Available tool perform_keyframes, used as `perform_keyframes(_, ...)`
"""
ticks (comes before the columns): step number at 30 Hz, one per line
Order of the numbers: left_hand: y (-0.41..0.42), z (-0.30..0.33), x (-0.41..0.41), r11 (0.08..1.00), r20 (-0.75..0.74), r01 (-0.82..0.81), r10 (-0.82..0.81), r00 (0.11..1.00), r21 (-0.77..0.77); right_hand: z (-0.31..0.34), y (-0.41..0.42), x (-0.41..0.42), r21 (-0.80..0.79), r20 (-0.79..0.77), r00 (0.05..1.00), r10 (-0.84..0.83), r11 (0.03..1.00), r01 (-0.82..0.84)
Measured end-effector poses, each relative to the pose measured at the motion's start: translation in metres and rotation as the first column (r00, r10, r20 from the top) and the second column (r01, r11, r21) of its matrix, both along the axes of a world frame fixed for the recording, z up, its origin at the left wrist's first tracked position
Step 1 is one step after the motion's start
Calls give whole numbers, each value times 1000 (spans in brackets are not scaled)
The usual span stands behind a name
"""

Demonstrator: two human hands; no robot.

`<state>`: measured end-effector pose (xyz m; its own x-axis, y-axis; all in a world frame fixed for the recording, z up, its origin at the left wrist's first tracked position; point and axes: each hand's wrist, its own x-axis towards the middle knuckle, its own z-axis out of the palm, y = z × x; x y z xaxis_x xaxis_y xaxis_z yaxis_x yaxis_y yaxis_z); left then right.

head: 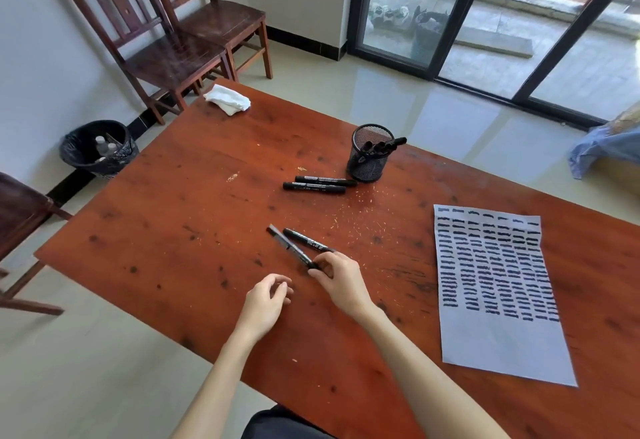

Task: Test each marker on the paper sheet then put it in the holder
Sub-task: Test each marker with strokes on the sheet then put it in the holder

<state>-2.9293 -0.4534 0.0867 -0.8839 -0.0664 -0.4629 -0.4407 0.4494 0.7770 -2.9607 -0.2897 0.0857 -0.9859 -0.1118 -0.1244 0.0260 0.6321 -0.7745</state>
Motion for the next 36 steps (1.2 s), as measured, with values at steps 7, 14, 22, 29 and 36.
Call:
perform_keyframes(7, 65, 45, 5, 930, -90, 211, -193, 977, 300, 45, 52, 54, -503, 135, 965, -224, 824, 261)
perform_keyframes(14, 137, 63, 32, 819, -228, 476, -421, 878, 322, 68, 122, 125, -818, 379, 811, -446, 248, 519)
perform_keyframes(22, 236, 77, 82, 485, -263, 862, -860, 438, -150, 93, 194, 174, -845, 531, 665, -525, -393, 363)
perform_keyframes(29, 302, 100, 130, 372, -173, 786, -928, 331, -494, 109, 254, 193, -794, 608, 551, -572, -425, 436)
perform_keyframes(36, 346, 98, 129, 337, -73, 753, -930, 361, -565, 98, 302, 180, -731, 681, 595, -428, -452, 512)
